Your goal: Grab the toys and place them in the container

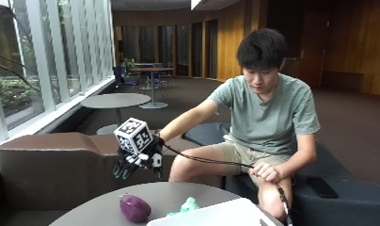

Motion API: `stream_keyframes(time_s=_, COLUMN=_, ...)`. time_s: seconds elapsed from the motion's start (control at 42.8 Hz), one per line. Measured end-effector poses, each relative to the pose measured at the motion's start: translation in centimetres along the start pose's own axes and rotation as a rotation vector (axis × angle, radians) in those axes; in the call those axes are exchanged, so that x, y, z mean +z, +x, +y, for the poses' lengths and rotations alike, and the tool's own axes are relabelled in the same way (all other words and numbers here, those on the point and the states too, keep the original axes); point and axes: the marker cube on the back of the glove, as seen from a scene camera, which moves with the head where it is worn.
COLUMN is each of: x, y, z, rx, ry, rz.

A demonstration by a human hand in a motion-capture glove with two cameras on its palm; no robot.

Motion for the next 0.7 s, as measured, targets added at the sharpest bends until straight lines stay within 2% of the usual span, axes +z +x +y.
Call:
stream_keyframes(time_s=0.234, x=12.5, y=2.4, z=-5.2, rx=0.025, ry=-0.132, rz=-0.061)
stream_keyframes(time_s=0.304, x=15.3, y=3.0, z=-6.0, rx=0.042, ry=-0.097, rz=-0.088)
stream_keyframes(time_s=0.42, x=16.6, y=3.1, z=-7.4, rx=0.019, ry=0.102, rz=-0.104)
stream_keyframes(time_s=0.701, x=15.7, y=2.2, z=-9.9, rx=0.048, ry=0.267, rz=-0.211)
